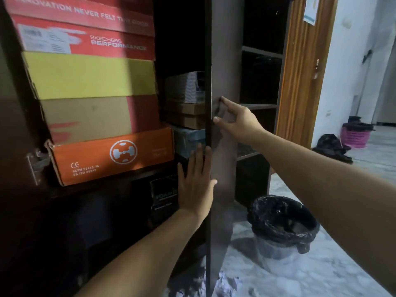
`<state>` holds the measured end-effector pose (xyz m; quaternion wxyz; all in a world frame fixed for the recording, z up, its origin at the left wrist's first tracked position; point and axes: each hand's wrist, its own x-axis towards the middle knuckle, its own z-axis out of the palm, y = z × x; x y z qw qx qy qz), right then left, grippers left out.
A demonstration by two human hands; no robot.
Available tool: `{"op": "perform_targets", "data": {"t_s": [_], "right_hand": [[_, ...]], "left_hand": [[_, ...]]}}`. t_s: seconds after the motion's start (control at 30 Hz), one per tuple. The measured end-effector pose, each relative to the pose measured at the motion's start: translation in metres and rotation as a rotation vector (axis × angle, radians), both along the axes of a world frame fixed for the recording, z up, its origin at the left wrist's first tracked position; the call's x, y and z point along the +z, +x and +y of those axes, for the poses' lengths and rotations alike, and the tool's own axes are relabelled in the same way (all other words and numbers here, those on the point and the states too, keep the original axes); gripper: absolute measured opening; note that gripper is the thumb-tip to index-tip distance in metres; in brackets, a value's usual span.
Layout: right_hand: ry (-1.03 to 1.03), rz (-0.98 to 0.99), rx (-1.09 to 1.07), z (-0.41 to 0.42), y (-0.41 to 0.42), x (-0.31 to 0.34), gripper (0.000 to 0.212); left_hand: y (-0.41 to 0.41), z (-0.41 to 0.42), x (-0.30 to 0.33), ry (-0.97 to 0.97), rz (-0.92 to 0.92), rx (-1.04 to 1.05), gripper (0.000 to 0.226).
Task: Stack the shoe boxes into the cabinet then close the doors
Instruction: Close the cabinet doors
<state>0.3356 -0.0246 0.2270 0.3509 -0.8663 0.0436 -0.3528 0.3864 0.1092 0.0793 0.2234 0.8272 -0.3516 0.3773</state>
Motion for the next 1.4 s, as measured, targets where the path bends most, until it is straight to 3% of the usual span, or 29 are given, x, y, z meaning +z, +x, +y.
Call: {"op": "perform_targets", "data": {"t_s": [0.33,0.6,0.8,1.2,1.4], "right_hand": [[-0.226,0.120,-0.169,0.014,0.052,-0.013,0.090],[-0.273,0.109,-0.207,0.029,0.093,-0.015,0.091],[-0.335,0.152,-0.222,0.035,0.119,-0.014,0.092],[-0.484,0.340,-0.229,0.038,0.126,-0.006,0.096],[-0.416,0.343,-0.161,0.048,0.100,-0.004,0.083]], "left_hand": [[0.044,0.018,0.005,-0.020,-0.019,0.096,0.110],[0.077,0.024,0.012,-0.031,0.136,0.119,0.094],[0.099,0.024,0.025,-0.167,0.304,0.026,0.095],[0.117,0.039,0.049,-0.069,0.616,-0.090,0.111],[0.081,0.063,0.049,-0.041,0.645,-0.024,0.094]]}}
